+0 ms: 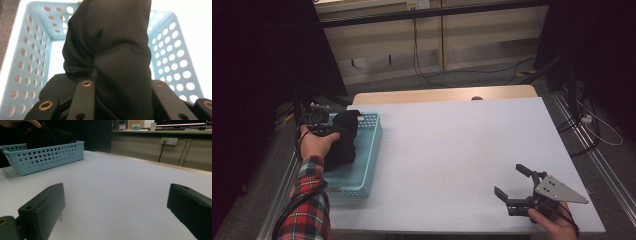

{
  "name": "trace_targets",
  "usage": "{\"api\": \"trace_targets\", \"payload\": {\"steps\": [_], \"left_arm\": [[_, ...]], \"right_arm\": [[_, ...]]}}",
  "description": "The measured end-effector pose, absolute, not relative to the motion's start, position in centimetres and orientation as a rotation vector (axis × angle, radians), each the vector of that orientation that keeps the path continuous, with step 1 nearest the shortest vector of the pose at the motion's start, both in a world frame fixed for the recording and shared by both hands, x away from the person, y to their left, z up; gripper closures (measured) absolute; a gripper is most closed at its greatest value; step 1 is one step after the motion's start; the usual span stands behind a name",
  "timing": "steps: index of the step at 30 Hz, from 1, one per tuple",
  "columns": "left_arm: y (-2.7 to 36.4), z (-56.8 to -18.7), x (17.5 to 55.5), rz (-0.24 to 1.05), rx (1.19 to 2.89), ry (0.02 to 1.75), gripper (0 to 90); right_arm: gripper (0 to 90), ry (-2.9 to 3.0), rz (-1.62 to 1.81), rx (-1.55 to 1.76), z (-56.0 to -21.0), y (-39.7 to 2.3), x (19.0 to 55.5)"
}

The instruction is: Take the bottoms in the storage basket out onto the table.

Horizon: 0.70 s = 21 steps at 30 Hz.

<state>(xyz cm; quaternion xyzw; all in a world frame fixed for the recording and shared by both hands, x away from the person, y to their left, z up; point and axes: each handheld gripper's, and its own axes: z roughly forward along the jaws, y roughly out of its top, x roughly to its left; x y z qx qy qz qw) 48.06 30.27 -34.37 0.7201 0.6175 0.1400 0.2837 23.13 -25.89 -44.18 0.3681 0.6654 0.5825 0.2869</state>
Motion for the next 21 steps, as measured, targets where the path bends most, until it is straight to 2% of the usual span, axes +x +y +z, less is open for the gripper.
{"api": "trace_targets", "payload": {"steps": [21], "left_arm": [[26.7,-27.4,48.3,0.331,1.946,1.507,70.1]], "right_arm": [[0.8,1.778,1.556,0.990,-44.2,-25.9,23.1]]}}
